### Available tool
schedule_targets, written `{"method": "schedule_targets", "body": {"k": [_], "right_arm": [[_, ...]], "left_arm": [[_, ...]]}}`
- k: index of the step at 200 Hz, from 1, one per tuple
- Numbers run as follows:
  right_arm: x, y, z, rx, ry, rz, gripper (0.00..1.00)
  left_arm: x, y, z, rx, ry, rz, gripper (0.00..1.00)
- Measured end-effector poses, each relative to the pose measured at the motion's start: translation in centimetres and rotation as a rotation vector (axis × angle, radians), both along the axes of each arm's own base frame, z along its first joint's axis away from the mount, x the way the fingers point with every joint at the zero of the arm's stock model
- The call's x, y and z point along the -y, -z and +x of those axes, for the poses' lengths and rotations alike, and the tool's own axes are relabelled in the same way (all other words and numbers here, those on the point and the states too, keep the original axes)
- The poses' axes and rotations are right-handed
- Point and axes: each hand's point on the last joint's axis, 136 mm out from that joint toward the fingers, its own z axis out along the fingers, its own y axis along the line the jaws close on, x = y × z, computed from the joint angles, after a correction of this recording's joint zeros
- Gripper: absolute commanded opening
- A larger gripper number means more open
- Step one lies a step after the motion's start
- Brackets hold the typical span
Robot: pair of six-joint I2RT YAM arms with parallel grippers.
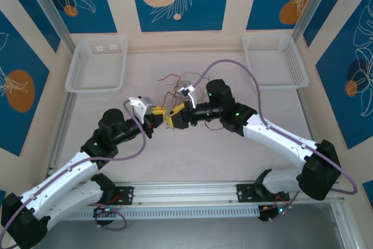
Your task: Untangle the cables
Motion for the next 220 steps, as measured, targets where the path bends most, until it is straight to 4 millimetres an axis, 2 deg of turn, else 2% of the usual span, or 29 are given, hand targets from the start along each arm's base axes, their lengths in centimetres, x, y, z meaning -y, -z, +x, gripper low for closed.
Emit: {"method": "schedule_targets", "body": {"k": [11,38,46,65,91,117,142,174,197,220], "right_arm": [[-0.6,0.3,0.1,-0.011,-0.007,-0.001,0.52],[-1.2,0.5,0.0,-0.024,-0.018,0.002,0.13],[-1.2,0.4,0.0,-0.025,-0.017,0.001,0.07],[-1.1,0.4,0.2,-0.021,-0.002,-0.004,0.0],[-0.6,0.2,1.0,0.004,0.052,-0.014,0.0],[0.9,-0.6,1.5,0.046,0.112,-0.014,0.0],[3.1,-1.0,2.5,0.072,0.197,-0.022,0.0],[6.1,0.5,4.8,0.055,0.336,-0.091,0.0],[8.5,1.2,5.7,0.047,0.428,-0.126,0.0],[11.6,0.6,6.2,0.063,0.534,-0.123,0.0]], "left_arm": [[0.0,0.0,0.0,-0.001,0.001,-0.001,0.0],[-0.2,0.1,0.2,-0.004,-0.017,0.002,0.0],[-0.4,-0.1,0.4,0.002,-0.031,-0.001,0.0],[-0.8,-0.3,0.6,0.008,-0.055,-0.002,0.0],[-1.3,-1.2,0.3,0.036,-0.074,-0.023,0.0],[-3.1,-2.3,0.3,0.077,-0.159,-0.05,0.0],[-5.5,-2.7,0.7,0.099,-0.283,-0.065,0.0],[-8.1,-3.0,0.9,0.108,-0.413,-0.07,0.0],[-9.3,-2.4,0.9,0.099,-0.469,-0.054,0.0],[-10.3,-1.5,0.9,0.091,-0.518,-0.038,0.0]]}}
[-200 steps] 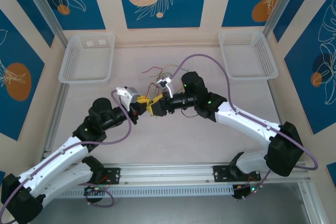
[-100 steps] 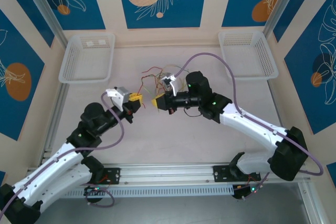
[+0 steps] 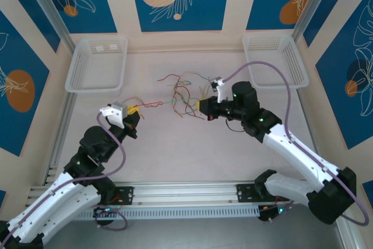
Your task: Untangle the cables
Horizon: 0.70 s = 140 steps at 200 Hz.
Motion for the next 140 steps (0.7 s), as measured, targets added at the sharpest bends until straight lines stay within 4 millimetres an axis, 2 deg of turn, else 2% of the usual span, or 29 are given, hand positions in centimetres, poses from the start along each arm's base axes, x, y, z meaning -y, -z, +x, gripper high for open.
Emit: {"method": "schedule_targets", "body": {"k": [18,33,56,104,140], "right_arm": [[3.6,-0.7,0.8,0.03,0.13,0.004,0.0],[5.7,-1.6,0.9,0.056,0.202,0.014,0.0],[7.8,-2.9,0.9,0.09,0.271,0.03,0.0],[11.2,-2.3,1.4,0.056,0.409,0.013,0.0],[14.9,-2.8,1.6,0.054,0.563,0.03,0.0]], "left_arm": [[-1.2,-0.5,0.0,0.019,-0.058,-0.013,0.0],[-1.8,-0.8,0.0,0.029,-0.082,-0.022,0.0],[-2.0,-0.8,0.0,0.031,-0.097,-0.014,0.0],[-3.0,-1.1,-0.1,0.038,-0.139,-0.015,0.0],[-4.8,-1.8,-0.7,0.067,-0.201,-0.029,0.0]]}}
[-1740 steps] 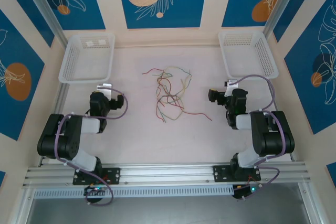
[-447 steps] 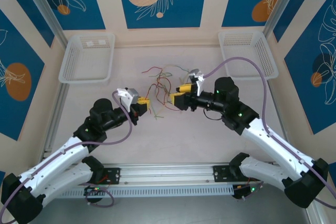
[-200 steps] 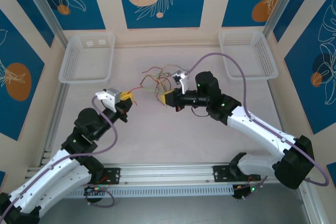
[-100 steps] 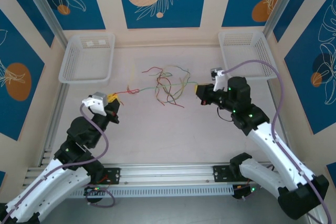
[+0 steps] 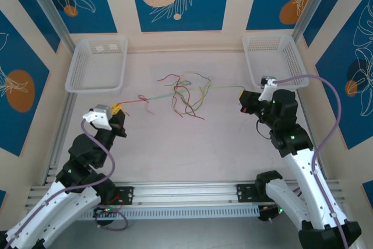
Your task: Untangle the cables
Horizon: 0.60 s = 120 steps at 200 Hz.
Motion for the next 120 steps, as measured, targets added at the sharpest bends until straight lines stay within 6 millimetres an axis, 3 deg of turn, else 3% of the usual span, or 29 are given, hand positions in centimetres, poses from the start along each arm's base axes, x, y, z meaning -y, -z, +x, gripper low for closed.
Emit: {"method": "schedule_targets", "body": {"k": [31,79,120], "right_arm": [[2.3,-0.6,0.1,0.011,0.087,0.027,0.0],[4.0,-0.5,0.1,0.006,0.152,0.031,0.0],[4.8,-2.2,-0.4,0.052,0.171,0.06,0.0]], "left_arm": [[-1.1,-0.2,-0.2,0.011,-0.044,0.005,0.0],[-2.2,-0.4,-0.2,0.019,-0.101,0.011,0.0],[-2.2,-1.1,-0.2,0.033,-0.102,0.035,0.0]]}}
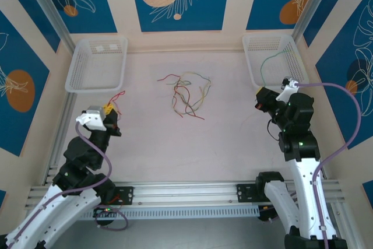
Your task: Untangle the cables
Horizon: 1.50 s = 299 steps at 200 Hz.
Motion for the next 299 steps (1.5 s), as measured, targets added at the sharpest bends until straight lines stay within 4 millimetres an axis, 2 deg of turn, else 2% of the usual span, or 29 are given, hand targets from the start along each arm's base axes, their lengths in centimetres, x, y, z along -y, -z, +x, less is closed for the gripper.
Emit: {"method": "schedule_targets", "body": {"k": [32,66,102,137,160,181,214,250,275,299], "right_arm": [[-0.2,-0.4,-0.2,0.012,-0.011,0.008,0.0],[-0.3,-1.0,-0.8,0.035,-0.018,0.015,0.0],[-0.5,-1.3,-1.0,0.047,-0.025,0.018,0.0],[-0.4,-1.1,-1.2,0.047,-0.024,0.017,0.0],[-0.4,-1.0,-1.5,0.047,-0.023,0.017,0.0],[-0.4,-1.2,-1.8,0.055,-0.022,0.016,0.0],[-0.3,-0.8,-2.0,0.042,-0.023,0.004,0.0],[-0.2,-0.6,-2.6,0.039,-0.021,-0.013,0.0],[-0.2,-0.8,-3.2,0.051,-0.022,-0.021,0.0],[-0.2,-0.7,-3.3,0.044,-0.022,-0.025,0.0]], "left_arm": [[0.3,-1.6,0.9,0.003,-0.018,0.067,0.0],[-0.9,-2.8,3.9,-0.021,-0.106,0.115,0.0],[-3.7,-3.7,8.9,-0.084,-0.187,0.092,0.0],[-5.1,-5.0,14.0,-0.129,-0.192,0.086,0.0],[-6.8,-6.7,16.7,-0.121,-0.216,0.078,0.0],[-8.6,-7.3,18.9,-0.109,-0.248,0.073,0.0],[-11.6,-6.5,22.8,-0.134,-0.305,0.071,0.0],[-14.3,-4.8,26.8,-0.166,-0.342,0.073,0.0],[-14.8,-3.0,29.3,-0.193,-0.326,0.073,0.0],[-14.6,0.2,31.4,-0.238,-0.294,0.072,0.0]]}}
